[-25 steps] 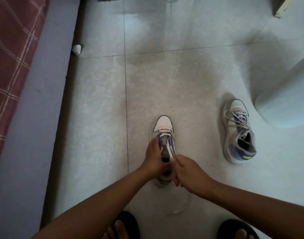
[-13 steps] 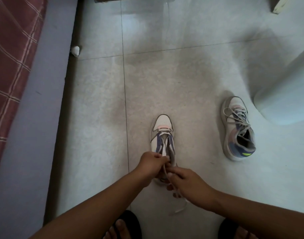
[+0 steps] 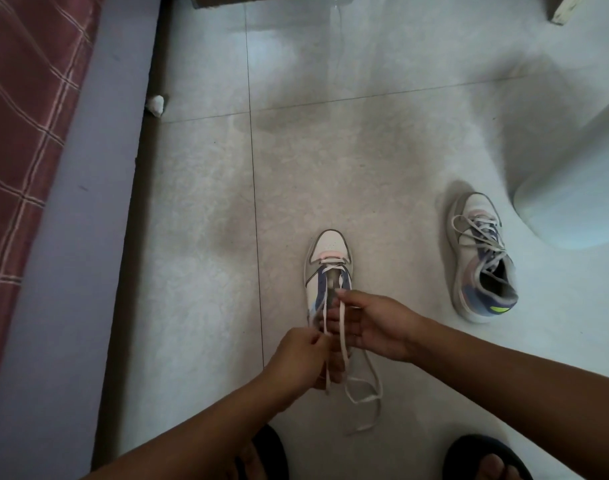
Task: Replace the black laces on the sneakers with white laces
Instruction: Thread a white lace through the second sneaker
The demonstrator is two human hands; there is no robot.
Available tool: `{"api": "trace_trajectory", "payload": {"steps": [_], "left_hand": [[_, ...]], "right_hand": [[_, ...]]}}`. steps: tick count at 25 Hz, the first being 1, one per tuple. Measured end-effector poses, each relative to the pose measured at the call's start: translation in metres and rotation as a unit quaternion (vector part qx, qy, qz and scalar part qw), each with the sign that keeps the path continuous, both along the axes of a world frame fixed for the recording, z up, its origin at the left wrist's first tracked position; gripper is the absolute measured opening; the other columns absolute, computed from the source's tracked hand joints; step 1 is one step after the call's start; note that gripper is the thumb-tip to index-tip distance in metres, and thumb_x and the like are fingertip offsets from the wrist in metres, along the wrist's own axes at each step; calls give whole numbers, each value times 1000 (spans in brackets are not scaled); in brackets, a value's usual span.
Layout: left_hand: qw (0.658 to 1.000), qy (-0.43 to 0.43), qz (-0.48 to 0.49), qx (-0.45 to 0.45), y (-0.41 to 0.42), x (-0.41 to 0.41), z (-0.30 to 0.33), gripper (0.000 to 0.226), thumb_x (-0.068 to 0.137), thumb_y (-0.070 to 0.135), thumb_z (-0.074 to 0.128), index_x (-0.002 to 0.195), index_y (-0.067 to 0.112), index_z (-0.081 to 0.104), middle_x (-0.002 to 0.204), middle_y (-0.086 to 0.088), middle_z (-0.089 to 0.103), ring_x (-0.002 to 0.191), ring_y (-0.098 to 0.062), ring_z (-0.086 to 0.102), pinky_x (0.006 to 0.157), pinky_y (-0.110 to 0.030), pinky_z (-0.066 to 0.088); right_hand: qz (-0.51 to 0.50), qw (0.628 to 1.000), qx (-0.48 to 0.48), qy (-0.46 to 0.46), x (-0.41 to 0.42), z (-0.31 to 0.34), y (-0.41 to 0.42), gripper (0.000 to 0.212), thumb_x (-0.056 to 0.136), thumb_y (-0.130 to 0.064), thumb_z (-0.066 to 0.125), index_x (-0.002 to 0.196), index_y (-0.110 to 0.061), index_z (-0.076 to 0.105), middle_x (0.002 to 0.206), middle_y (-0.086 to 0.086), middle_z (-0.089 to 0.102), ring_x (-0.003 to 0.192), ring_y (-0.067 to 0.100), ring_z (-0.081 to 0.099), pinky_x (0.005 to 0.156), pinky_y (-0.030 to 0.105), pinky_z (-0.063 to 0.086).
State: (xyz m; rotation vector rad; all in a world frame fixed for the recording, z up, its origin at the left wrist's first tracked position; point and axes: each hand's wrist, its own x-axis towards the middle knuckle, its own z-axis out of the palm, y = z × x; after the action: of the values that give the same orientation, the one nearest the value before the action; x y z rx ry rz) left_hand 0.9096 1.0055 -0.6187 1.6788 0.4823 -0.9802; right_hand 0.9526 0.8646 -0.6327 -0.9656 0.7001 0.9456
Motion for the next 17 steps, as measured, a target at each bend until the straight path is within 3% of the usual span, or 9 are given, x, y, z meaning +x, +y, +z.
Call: {"api": "trace_trajectory", "payload": {"steps": [2,3,6,8,11,12,14,16,17], "left_hand": [[982,-24,-182,44,4,3,-1,33,97,17,42,93,-4,66,88,-18,70,73,-22,64,72,-37,54],[970,-39,-228,80,5,8,-2,33,97,19,42,95,-3,67,93,-19,69,78,-24,64,77,-39,54],[982,-80,-108,130,8,28,-1,36,100,28,34,88,11,64,85,-9,67,78,-22,64,75,-38,53],[993,-69,-43,89,6,37,-3,38,100,35,35,86,15,64,81,-5,66,75,-19,64,68,-33,52],[999,23,9,-21,3,44,-10,30,97,33,48,96,8,64,83,-8,66,75,-19,64,67,-27,53],[998,33,35,-40,3,47,-11,25,96,28,50,96,6,63,83,-10,66,75,-19,64,66,-28,54],[995,21,92,-22,9,57,-13,19,95,19,51,92,4,61,82,-13,65,74,-22,65,66,-31,55],[989,-8,147,-20,23,70,-11,18,95,17,51,84,4,58,70,-11,63,62,-21,64,70,-38,57],[989,-32,147,-19,32,76,-9,19,95,18,53,81,5,57,64,-9,59,54,-19,61,71,-41,57]], "right_hand": [[46,998,2,-34,0,-1,0,21,93,-23,55,83,-8,66,80,8,68,70,17,67,61,27,55],[75,994,-29,-69,0,-2,-1,20,92,-22,56,82,-8,67,75,7,66,66,16,64,62,25,53],[204,928,-200,-238,-2,0,-3,15,89,-18,62,79,-10,69,63,-3,60,56,3,54,54,14,43],[280,857,-268,-339,-2,3,-3,20,89,-16,62,70,-19,66,58,-11,54,49,-5,47,50,8,36],[324,808,-286,-401,-1,5,-4,27,89,-14,62,65,-26,59,55,-13,51,50,-7,46,53,11,34],[316,810,-286,-403,-1,6,-7,20,89,-15,62,71,-25,62,55,-14,52,50,-8,47,53,10,35],[245,857,-271,-363,2,6,-18,7,89,-17,62,86,-22,64,52,-14,54,46,-4,47,47,10,35],[174,910,-263,-270,8,8,-37,7,89,-19,62,96,-21,61,53,-8,52,40,3,41,39,16,33],[188,914,-276,-230,11,8,-50,7,89,-19,62,96,-18,62,54,-3,51,39,6,39,37,19,31]]}}
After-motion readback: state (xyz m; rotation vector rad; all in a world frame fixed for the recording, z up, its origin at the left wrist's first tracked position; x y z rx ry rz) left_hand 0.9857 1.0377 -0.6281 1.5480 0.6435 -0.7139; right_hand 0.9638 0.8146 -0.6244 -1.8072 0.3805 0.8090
